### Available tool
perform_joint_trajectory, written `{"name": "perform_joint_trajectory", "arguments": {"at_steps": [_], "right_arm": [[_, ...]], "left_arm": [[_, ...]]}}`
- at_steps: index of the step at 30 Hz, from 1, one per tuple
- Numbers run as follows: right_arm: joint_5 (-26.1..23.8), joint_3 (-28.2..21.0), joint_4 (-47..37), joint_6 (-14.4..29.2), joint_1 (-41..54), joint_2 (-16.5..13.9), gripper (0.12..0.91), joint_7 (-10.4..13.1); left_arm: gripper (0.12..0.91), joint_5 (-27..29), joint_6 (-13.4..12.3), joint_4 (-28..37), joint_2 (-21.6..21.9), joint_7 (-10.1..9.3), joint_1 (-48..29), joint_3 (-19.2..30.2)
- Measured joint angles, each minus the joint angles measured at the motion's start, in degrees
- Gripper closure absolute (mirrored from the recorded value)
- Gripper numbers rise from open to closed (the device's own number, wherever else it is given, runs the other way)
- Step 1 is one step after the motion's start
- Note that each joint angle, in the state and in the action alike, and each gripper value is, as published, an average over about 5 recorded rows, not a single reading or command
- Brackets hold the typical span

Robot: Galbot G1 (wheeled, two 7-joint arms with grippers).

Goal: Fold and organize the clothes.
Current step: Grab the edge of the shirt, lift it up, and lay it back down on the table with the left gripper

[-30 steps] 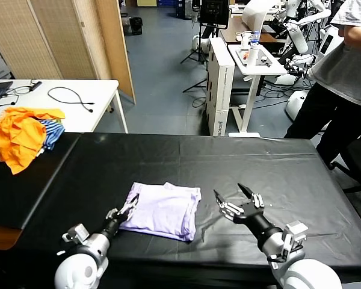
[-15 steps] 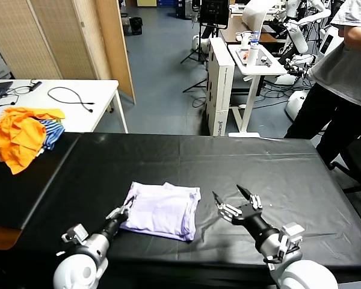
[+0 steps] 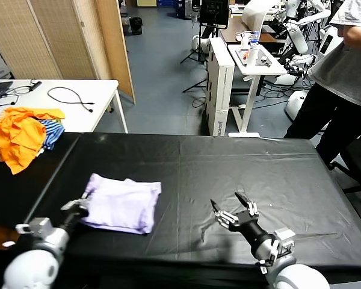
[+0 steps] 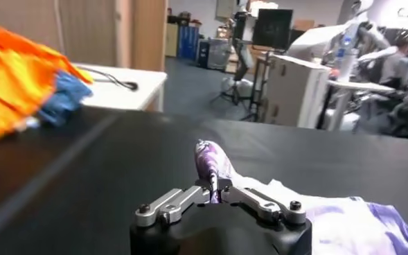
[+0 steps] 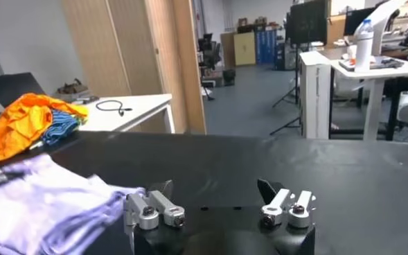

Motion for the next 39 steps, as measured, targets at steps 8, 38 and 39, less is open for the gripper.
{"name": "perform_joint_trajectory", "arguments": {"at_steps": [8, 38, 39], "right_arm": [[-0.23, -1.24, -1.02, -0.03, 0.32, 0.32, 0.118, 0.03], [4.14, -1.87, -1.38, -3.54, -0.09, 1.03, 0.118, 0.98], [5.45, -2.14, -1.76, -4.23, 0.49, 0.82, 0.118, 1.18]], "left_arm": [[0.850, -0.56, -0.21, -1.13, 11.16, -0.57, 1.54, -8.92], [0.608, 6.64, 4.64, -8.24, -15.93, -8.93, -3.64, 29.37], [0.551, 6.67, 4.51, -8.24, -15.82, -8.61, -3.64, 29.62]]}}
